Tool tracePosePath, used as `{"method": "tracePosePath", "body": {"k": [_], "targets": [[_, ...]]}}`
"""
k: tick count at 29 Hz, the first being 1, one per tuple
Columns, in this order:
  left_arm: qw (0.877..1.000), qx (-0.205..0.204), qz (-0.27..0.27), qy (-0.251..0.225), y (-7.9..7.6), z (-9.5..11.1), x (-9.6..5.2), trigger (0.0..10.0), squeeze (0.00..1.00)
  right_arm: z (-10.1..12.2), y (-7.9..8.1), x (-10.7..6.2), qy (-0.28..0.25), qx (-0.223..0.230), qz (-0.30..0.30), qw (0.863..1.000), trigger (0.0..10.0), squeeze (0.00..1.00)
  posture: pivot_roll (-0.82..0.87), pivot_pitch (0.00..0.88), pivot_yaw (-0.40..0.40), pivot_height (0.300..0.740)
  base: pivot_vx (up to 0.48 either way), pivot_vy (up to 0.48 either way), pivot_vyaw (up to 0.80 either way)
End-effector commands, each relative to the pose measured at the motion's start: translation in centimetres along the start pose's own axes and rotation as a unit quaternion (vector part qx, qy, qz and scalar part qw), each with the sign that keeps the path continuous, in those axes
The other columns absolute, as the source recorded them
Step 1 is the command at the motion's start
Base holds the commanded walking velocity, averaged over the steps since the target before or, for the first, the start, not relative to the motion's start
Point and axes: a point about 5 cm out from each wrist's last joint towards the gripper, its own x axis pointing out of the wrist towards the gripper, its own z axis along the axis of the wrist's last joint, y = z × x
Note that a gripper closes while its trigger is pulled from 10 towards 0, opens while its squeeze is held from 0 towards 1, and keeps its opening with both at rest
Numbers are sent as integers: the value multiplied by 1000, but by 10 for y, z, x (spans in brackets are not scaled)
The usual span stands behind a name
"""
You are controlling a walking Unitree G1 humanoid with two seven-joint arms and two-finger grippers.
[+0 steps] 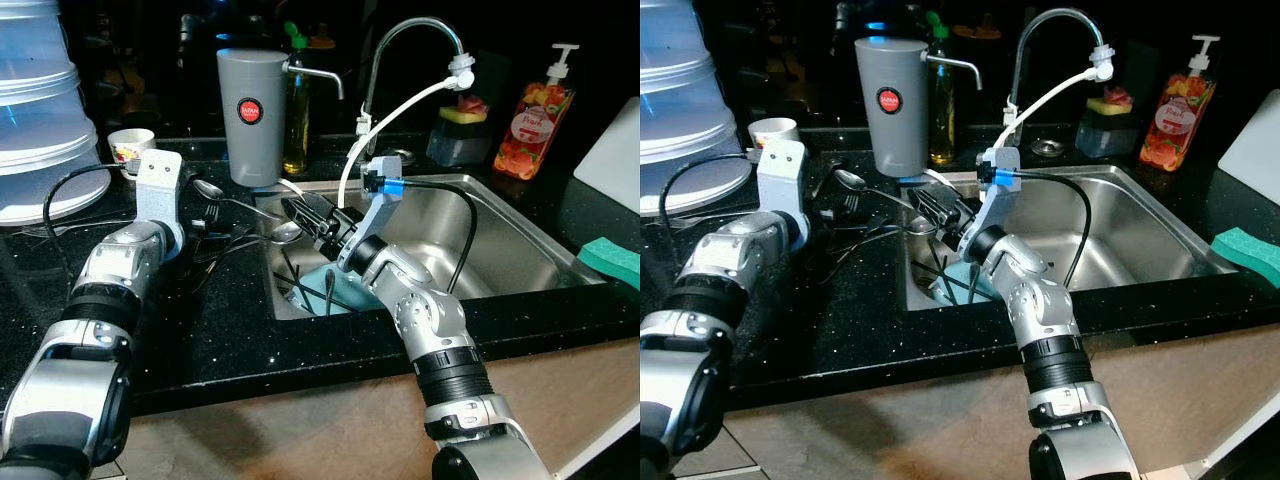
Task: Kitchen organization
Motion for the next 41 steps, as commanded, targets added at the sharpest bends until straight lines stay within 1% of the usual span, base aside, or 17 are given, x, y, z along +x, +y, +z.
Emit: {"method": "tracePosePath", "body": {"k": [1, 2, 3, 5, 6, 8, 9, 10, 11, 15, 19, 23, 24, 26, 31, 34, 41], "targets": [[999, 33, -21, -29, -9, 7, 2, 10000, 518, 0, 3, 0, 4, -3, 8, 1000, 10000, 0, 3, 0, -28, 740, 0, 0, 0], [996, 27, -40, -70, -15, 17, 2, 10000, 0, 1, 3, 0, 4, -3, 8, 1000, 10000, 0, 4, 0, -28, 740, 0, 0, 0], [996, 27, -40, -70, -15, 17, 2, 10000, 0, 1, 3, 0, 4, -3, 8, 1000, 10000, 0, 4, 0, -28, 740, 0, 0, 0], [984, 16, -94, -147, -31, 37, -1, 10000, 0, 1, 3, 0, 4, -2, 9, 1000, 10000, 0, 4, 0, -28, 740, 0, 0, 0], [984, 16, -94, -147, -31, 37, -1, 10000, 0, 1, 3, 0, 4, -2, 9, 1000, 10000, 0, 4, 0, -28, 740, 0, 0, 0], [963, 37, -200, -179, -58, 40, -5, 10000, 0, 0, 4, 1, 4, -2, 9, 1000, 10000, 0, 6, 0, -30, 740, 0, 0, 0], [952, 64, -246, -172, -71, 34, -5, 9020, 0, 0, 4, 1, 5, -2, 9, 1000, 10000, 0, 7, 0, -29, 740, 0, 0, 0], [941, 82, -288, -157, -84, 24, -5, 941, 0, -1, 4, 1, 6, -2, 9, 1000, 10000, 0, 5, 0, -27, 740, 0, 0, 0], [934, 94, -313, -145, -91, 17, -5, 0, 0, -1, 4, 1, 6, -2, 9, 1000, 10000, 0, 5, 0, -25, 740, 0, 0, 0], [915, 99, -370, -128, -108, 3, -6, 0, 0, -1, 4, 0, 3, -2, 4, 1000, 10000, 0, 4, 0, -20, 740, 0, 0, 0], [912, 107, -377, -120, -111, -2, -5, 0, 0, 0, 1, 0, -3, -1, -6, 1000, 10000, 0, 4, 0, -19, 740, 0, 0, 0], [915, 121, -373, -98, -110, -11, -2, 0, 0, 9, -10, -2, -31, 0, -52, 998, 10000, 0, 1, 0, -14, 740, 0, 0, 0], [925, 134, -345, -84, -103, -16, 1, 0, 0, 19, -18, -4, -56, 1, -80, 995, 10000, 0, 0, 0, -13, 740, 0, 0, 0], [932, 144, -323, -72, -97, -20, 3, 0, 0, 22, -20, -5, -68, 1, -88, 994, 10000, 0, 1, 0, -12, 740, 0, 0, 0], [944, 156, -286, -53, -87, -26, 6, 0, 0, 23, -21, -5, -70, -1, -92, 993, 10000, 0, 3, 0, -14, 740, 0, 0, 0], [958, 168, -228, -37, -73, -29, 9, 0, 0, 22, -20, -5, -69, -2, -93, 993, 10000, 0, 3, 0, -15, 740, 0, 0, 0], [975, 170, -145, -6, -51, -35, 12, 0, 0, 22, -20, -4, -71, -1, -94, 993, 10000, 0, 4, 0, -17, 740, 0, 0, 0]]}}
